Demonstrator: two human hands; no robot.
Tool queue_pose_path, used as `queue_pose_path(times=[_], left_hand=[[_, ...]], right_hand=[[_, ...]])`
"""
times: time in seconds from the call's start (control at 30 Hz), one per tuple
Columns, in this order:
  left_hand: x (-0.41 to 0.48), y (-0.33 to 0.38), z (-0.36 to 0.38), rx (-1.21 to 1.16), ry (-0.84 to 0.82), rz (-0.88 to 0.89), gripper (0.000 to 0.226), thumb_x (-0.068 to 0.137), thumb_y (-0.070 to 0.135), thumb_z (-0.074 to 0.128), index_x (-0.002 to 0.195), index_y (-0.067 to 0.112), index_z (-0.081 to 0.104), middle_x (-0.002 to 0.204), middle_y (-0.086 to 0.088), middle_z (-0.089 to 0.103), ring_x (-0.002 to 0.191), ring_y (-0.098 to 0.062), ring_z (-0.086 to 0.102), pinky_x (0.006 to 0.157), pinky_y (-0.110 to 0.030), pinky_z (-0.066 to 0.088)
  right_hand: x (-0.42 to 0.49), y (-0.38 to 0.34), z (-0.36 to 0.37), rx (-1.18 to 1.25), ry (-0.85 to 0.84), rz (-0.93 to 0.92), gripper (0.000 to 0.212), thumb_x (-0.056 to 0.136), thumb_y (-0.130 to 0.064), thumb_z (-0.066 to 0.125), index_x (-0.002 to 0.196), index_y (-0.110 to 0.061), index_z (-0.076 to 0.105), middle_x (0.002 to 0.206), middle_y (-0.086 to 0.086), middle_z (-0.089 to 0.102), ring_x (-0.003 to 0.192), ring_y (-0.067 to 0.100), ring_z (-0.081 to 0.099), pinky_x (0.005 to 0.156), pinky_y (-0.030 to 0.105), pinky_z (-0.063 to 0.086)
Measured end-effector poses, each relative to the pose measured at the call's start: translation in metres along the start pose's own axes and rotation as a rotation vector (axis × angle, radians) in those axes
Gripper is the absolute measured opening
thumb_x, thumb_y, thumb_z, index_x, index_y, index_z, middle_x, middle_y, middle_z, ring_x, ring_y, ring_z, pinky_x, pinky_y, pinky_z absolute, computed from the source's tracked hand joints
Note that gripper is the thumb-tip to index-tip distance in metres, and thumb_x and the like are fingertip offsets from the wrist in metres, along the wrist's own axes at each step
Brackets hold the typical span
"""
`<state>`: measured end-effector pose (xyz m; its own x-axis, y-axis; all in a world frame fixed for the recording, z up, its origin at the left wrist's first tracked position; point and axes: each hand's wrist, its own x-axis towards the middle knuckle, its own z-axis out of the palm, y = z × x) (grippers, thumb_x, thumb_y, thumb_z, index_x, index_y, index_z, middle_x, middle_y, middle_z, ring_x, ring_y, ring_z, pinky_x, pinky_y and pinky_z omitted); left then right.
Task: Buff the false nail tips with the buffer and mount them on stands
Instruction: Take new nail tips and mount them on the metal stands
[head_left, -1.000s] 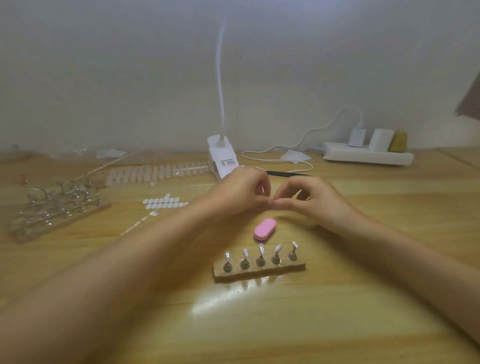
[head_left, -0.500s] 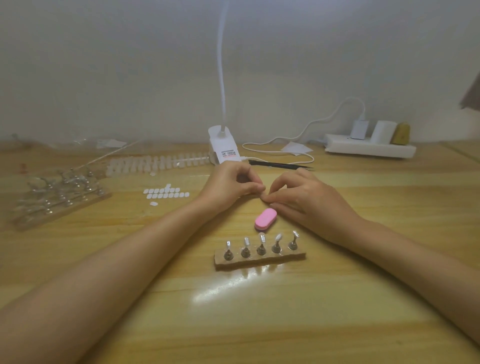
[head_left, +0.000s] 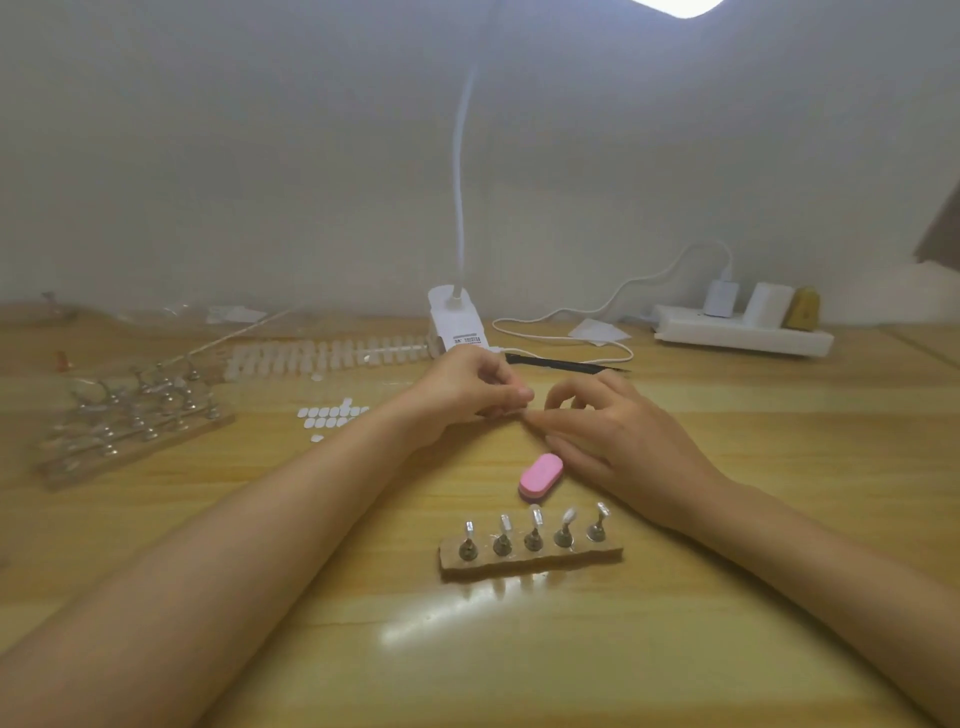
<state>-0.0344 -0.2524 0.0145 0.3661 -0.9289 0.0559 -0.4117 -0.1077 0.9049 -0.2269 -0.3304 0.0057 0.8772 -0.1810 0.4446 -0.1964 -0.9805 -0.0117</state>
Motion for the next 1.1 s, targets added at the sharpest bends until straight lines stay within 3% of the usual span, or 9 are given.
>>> queue_pose_path(times=[0.2,0.4,0.53,0.6,0.7,0.77,0.83,1.0,1.1], left_hand=[[0.000,-0.005,0.010,0.077,0.083,0.048,0.010,0.081,0.015,0.080,0.075,0.013,0.072,0.072,-0.001,0.072,0.067,-0.009,0.063,0.064,-0.022,0.051],[0.000,-0.006,0.017,0.108,0.214,0.072,0.017,0.084,0.015,0.077,0.071,0.017,0.067,0.068,0.006,0.068,0.053,0.006,0.057,0.054,-0.013,0.043],[-0.004,0.001,0.017,-0.117,0.322,0.048,0.013,0.091,0.013,0.070,0.081,0.008,0.062,0.080,-0.006,0.066,0.049,-0.004,0.059,0.050,-0.018,0.049],[-0.010,0.007,0.013,-0.026,0.272,0.147,0.011,0.089,0.014,0.071,0.083,0.008,0.064,0.079,-0.002,0.067,0.061,-0.006,0.063,0.060,-0.020,0.052],[-0.027,0.020,0.004,0.095,0.223,0.308,0.012,0.085,0.021,0.074,0.078,0.018,0.066,0.075,0.013,0.067,0.070,-0.001,0.063,0.068,-0.013,0.047],[-0.039,0.026,-0.001,0.033,0.181,0.295,0.013,0.083,0.025,0.076,0.074,0.024,0.067,0.073,0.017,0.068,0.065,0.002,0.059,0.062,-0.008,0.043],[-0.052,0.026,0.000,-0.025,0.126,0.256,0.014,0.079,0.025,0.078,0.070,0.025,0.068,0.067,0.018,0.066,0.059,0.001,0.052,0.058,-0.007,0.039],[-0.074,0.017,0.014,0.031,0.158,0.242,0.014,0.075,0.023,0.082,0.067,0.027,0.072,0.076,0.007,0.070,0.071,-0.020,0.051,0.070,-0.029,0.045],[-0.076,0.015,0.016,-0.028,0.175,0.236,0.009,0.076,0.021,0.081,0.071,0.022,0.074,0.077,0.010,0.072,0.070,-0.014,0.057,0.067,-0.022,0.048]], right_hand=[[-0.001,0.000,-0.004,0.081,0.028,0.015,0.022,0.099,-0.024,0.061,0.117,-0.025,0.074,0.114,-0.011,0.067,0.105,0.017,0.057,0.072,0.036,0.051],[0.001,-0.001,-0.002,0.087,-0.047,0.027,0.028,0.101,-0.025,0.055,0.125,-0.023,0.070,0.115,-0.006,0.064,0.109,0.015,0.051,0.079,0.036,0.048],[0.007,0.000,-0.005,0.158,-0.091,0.050,0.026,0.101,-0.018,0.056,0.121,-0.018,0.072,0.111,-0.003,0.066,0.105,0.014,0.056,0.085,0.032,0.045],[0.010,0.005,-0.013,0.359,-0.100,0.146,0.024,0.100,-0.019,0.058,0.118,-0.019,0.074,0.111,-0.004,0.067,0.104,0.010,0.058,0.083,0.021,0.042],[0.004,0.009,-0.022,0.575,-0.172,0.205,0.033,0.083,-0.039,0.071,0.115,-0.031,0.073,0.111,-0.010,0.061,0.106,0.003,0.053,0.082,0.008,0.037],[-0.002,0.007,-0.019,0.582,-0.259,0.149,0.031,0.075,-0.039,0.077,0.105,-0.032,0.075,0.108,-0.008,0.061,0.106,0.003,0.053,0.091,0.013,0.041],[-0.006,0.002,-0.015,0.689,-0.220,0.178,0.020,0.075,-0.026,0.083,0.094,-0.026,0.076,0.103,-0.004,0.066,0.103,0.008,0.059,0.094,0.024,0.048],[-0.004,-0.004,-0.015,1.059,-0.212,0.291,0.015,0.073,-0.018,0.083,0.083,-0.019,0.073,0.091,0.005,0.077,0.085,0.016,0.073,0.076,0.022,0.055],[-0.006,-0.007,-0.015,1.271,-0.210,0.393,0.015,0.074,-0.021,0.082,0.082,-0.017,0.070,0.090,0.010,0.076,0.079,0.015,0.069,0.064,0.022,0.054]])
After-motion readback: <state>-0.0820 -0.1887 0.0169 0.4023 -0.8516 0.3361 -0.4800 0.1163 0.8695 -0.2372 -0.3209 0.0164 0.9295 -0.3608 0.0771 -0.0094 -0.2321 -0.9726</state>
